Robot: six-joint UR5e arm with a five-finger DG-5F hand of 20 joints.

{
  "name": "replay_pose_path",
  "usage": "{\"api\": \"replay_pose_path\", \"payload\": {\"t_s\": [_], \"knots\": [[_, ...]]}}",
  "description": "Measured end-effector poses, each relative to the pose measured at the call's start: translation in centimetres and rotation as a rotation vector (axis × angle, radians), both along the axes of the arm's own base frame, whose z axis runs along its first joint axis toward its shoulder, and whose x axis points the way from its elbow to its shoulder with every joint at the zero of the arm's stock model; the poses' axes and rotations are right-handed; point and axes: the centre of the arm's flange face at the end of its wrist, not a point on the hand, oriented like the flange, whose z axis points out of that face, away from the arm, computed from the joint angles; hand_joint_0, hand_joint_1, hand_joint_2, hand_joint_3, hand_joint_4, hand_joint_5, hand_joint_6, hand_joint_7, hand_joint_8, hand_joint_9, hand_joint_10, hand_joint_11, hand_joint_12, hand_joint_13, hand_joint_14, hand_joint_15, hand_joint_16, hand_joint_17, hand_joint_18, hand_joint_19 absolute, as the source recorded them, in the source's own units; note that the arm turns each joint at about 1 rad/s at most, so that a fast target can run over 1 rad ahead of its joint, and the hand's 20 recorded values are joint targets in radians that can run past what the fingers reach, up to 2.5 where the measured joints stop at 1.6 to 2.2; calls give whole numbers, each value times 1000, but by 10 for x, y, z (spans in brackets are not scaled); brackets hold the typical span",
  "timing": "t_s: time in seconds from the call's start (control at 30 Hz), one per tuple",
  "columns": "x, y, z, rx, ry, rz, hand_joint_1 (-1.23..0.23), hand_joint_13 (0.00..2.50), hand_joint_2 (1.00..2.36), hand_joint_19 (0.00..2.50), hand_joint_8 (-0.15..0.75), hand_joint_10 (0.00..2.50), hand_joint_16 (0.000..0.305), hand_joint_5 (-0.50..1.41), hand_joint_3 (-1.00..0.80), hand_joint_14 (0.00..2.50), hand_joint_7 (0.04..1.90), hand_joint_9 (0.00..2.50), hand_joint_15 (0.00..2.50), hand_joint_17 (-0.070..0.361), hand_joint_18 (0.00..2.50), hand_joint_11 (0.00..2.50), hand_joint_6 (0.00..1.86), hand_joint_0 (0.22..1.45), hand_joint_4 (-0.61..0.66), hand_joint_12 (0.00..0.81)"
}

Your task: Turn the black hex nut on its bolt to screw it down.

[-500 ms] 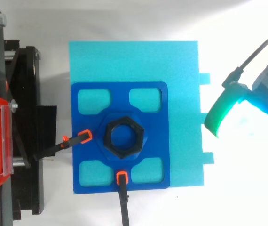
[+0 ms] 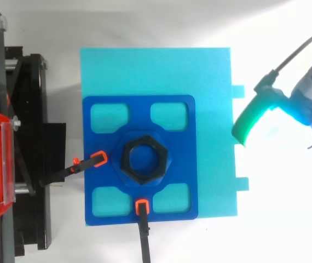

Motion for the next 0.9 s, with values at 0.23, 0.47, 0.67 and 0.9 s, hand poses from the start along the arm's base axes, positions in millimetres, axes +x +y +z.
{"api": "replay_pose_path", "payload": {"t_s": [0.23, 0.47, 0.67, 0.9], "knots": [[23, 3, -13, -160, -52, -141, -577, 774, 1000, 491, 257, 7, 43, -128, -500, 8, 768, 869, 216, 96, 666, 203, 502, 547, 166, 296], [40, 16, -14, -324, -123, -214, -576, 763, 1000, 482, 255, 7, 43, -128, -500, 8, 772, 866, 217, 97, 667, 204, 502, 547, 167, 303], [45, 29, -10, -462, -149, -231, -538, 330, 1000, 247, 252, 4, 45, -115, -500, 0, 916, 644, 29, 102, 142, 115, 503, 478, 180, 333], [58, 47, -20, -644, -164, -237, -488, 176, 1000, 134, 261, 0, 52, -84, -500, 0, 1007, 490, 0, 117, 0, 0, 503, 429, 196, 351]]}}
